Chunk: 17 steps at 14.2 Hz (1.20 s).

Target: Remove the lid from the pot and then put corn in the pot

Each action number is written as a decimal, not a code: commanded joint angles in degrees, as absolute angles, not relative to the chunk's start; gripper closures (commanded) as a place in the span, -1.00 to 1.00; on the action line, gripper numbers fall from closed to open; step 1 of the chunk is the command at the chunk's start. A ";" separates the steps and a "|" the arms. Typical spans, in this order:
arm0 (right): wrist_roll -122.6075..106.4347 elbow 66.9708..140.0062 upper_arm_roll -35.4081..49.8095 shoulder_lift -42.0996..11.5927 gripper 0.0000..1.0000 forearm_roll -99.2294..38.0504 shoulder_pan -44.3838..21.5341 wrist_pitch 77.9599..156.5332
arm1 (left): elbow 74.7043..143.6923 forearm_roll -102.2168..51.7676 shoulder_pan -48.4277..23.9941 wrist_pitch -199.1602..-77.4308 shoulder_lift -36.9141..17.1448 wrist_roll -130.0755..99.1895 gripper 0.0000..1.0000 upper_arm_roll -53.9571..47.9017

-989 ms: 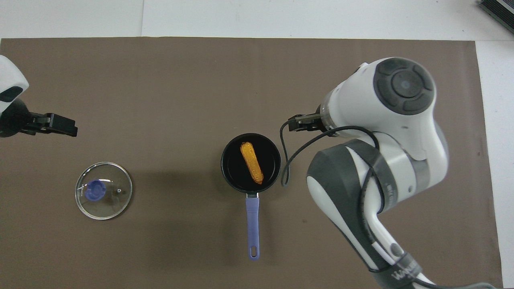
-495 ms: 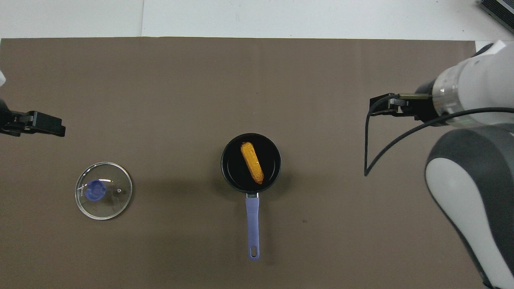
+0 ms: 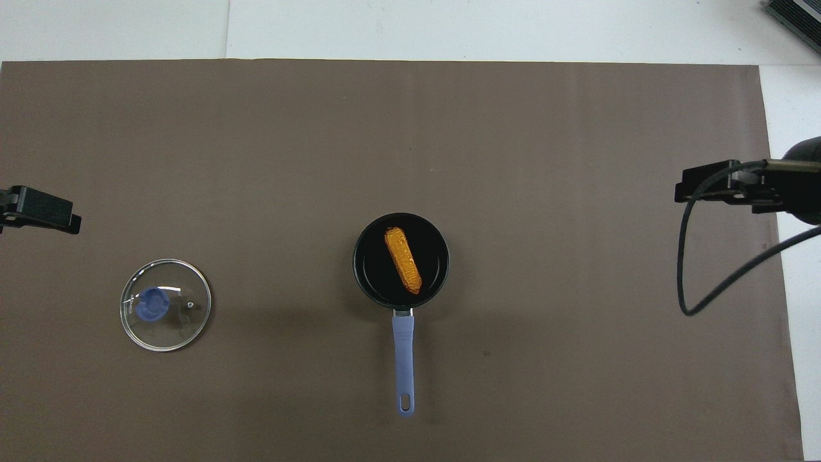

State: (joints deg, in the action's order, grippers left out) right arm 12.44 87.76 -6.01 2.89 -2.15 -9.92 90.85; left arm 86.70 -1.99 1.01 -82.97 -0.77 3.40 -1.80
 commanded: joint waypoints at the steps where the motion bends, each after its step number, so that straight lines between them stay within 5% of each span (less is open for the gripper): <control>1: 7.67 86.05 -5.63 4.22 -1.00 -1.76 -7.65 87.37 | 82.98 -1.41 0.70 -79.46 -3.50 2.55 -1.00 -1.50; 17: -0.09 87.63 -5.19 5.27 -1.00 1.85 -5.10 82.18 | 82.97 -1.32 0.35 -81.21 -3.78 2.81 -1.00 -1.67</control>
State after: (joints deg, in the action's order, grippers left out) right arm 1.18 88.09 -5.74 4.90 2.57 -5.93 83.94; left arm 83.35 -1.98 1.00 -81.13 -3.81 3.31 -1.97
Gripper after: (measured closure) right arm 0.000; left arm 0.000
